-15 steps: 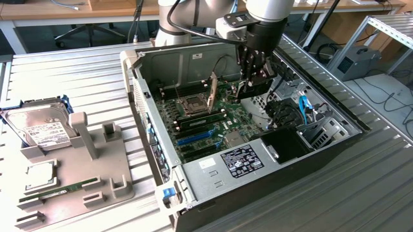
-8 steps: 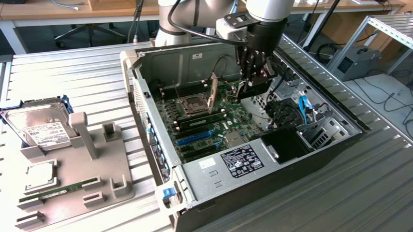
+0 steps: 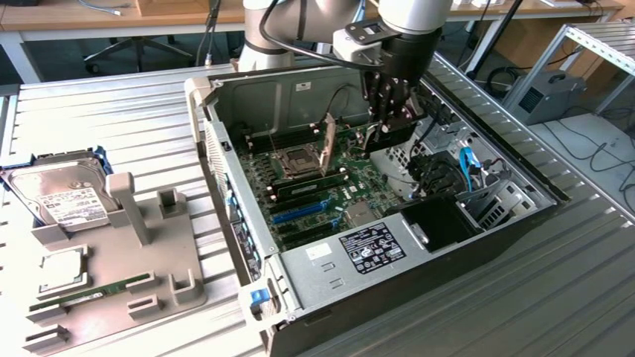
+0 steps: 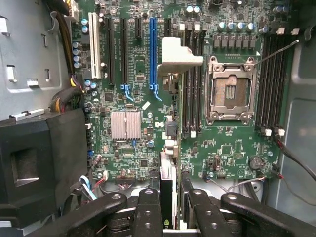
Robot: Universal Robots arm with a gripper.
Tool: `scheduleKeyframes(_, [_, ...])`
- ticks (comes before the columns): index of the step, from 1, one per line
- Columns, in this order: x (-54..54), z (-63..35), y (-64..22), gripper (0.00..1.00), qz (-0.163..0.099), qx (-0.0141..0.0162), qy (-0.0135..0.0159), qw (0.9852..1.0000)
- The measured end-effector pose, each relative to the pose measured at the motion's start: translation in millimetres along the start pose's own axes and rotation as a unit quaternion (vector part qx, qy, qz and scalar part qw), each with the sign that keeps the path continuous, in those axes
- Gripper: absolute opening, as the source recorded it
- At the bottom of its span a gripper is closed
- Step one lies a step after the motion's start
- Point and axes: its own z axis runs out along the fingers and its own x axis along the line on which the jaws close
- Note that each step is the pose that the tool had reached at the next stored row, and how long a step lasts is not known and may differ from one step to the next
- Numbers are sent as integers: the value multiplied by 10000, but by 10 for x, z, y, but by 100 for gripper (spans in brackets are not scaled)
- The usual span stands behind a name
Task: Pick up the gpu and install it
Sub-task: 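Insert the gpu into the slot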
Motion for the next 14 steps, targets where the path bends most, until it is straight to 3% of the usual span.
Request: scheduleKeyframes(14, [0, 2, 5, 26, -262, -3, -30, 9997])
